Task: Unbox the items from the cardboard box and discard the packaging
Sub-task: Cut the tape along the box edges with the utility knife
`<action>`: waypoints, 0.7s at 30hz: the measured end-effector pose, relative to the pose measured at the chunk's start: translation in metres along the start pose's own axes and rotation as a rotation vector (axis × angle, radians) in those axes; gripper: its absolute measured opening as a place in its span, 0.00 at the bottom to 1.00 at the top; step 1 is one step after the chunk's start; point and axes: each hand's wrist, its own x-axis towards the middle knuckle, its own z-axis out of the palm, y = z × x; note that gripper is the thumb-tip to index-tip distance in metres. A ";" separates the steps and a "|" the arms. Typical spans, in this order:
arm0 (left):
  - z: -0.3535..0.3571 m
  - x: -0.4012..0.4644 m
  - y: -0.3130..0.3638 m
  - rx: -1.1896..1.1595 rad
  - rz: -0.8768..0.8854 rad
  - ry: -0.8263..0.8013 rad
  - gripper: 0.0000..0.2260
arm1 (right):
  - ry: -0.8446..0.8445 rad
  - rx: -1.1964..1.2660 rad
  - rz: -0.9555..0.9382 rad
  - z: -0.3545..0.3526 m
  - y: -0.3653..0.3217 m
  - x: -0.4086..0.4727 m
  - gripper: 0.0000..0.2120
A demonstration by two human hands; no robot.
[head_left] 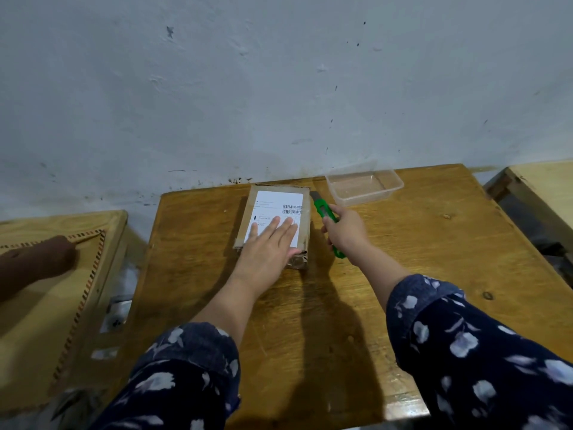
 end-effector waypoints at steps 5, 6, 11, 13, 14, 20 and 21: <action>0.002 -0.002 -0.003 -0.145 -0.044 0.092 0.30 | -0.009 0.022 0.005 -0.002 0.000 0.004 0.21; 0.004 -0.002 -0.003 -0.188 -0.060 0.115 0.32 | -0.020 0.042 0.013 -0.003 0.001 0.003 0.21; 0.009 0.004 -0.001 -0.144 -0.105 0.088 0.37 | -0.046 0.055 -0.008 -0.008 0.013 -0.004 0.21; 0.008 0.004 0.000 -0.159 -0.106 0.080 0.38 | -0.070 0.067 -0.007 -0.012 0.014 -0.005 0.21; 0.008 0.004 0.001 -0.172 -0.109 0.076 0.37 | -0.086 0.077 -0.001 -0.015 0.014 -0.005 0.21; -0.009 0.030 -0.002 -0.316 -0.485 -0.051 0.45 | -0.129 0.091 0.038 -0.024 0.014 -0.009 0.20; -0.012 0.035 -0.004 -0.334 -0.532 -0.092 0.48 | -0.128 0.104 0.034 -0.024 0.015 -0.011 0.20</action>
